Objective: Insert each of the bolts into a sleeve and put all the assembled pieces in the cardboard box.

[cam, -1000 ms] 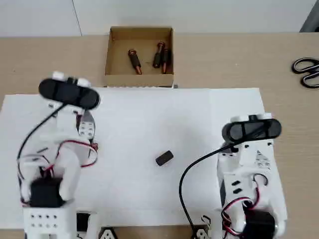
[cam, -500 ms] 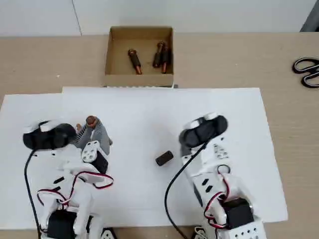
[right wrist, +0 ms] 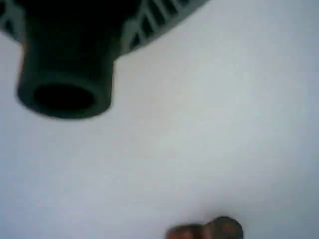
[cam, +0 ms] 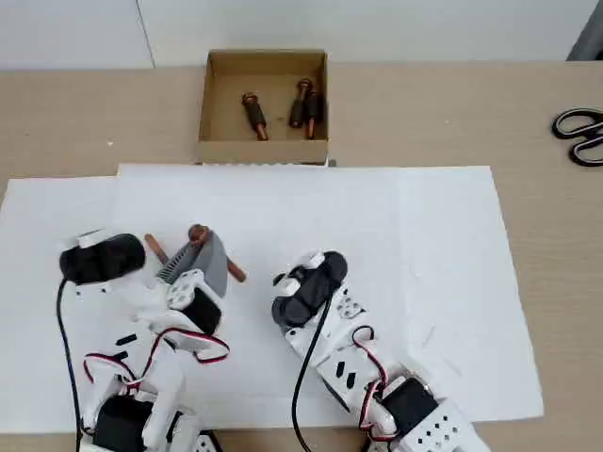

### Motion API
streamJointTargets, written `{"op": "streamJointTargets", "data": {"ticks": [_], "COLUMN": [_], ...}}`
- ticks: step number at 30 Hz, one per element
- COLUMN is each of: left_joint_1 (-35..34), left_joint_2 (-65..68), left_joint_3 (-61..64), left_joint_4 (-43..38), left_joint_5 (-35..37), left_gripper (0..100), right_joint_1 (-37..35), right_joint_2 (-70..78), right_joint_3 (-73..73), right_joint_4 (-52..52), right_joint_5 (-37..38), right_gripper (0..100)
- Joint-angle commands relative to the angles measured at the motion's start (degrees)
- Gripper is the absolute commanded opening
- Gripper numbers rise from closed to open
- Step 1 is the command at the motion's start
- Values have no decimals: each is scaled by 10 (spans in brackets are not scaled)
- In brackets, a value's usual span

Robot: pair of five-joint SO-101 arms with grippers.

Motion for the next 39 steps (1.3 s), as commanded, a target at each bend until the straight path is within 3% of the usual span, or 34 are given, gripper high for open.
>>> {"op": "streamJointTargets", "data": {"ticks": [1,7,12,27,39], "left_joint_1": [33,48,48,47,55], "left_joint_2": [-7,-6,-6,-6,-6], "left_joint_3": [-1,-1,-1,16,57], "left_joint_4": [-18,-19,-19,-20,-80], "left_joint_5": [4,4,17,17,15], "left_gripper": [6,6,6,6,6], "right_joint_1": [-10,-10,-24,-29,-43], "right_joint_2": [-5,-5,-5,-5,-5], "right_joint_3": [9,9,8,-4,-8], "right_joint_4": [-44,-48,-48,-87,-87], "right_joint_5": [-1,0,45,48,49], "right_gripper": [2,2,2,2,2]}}
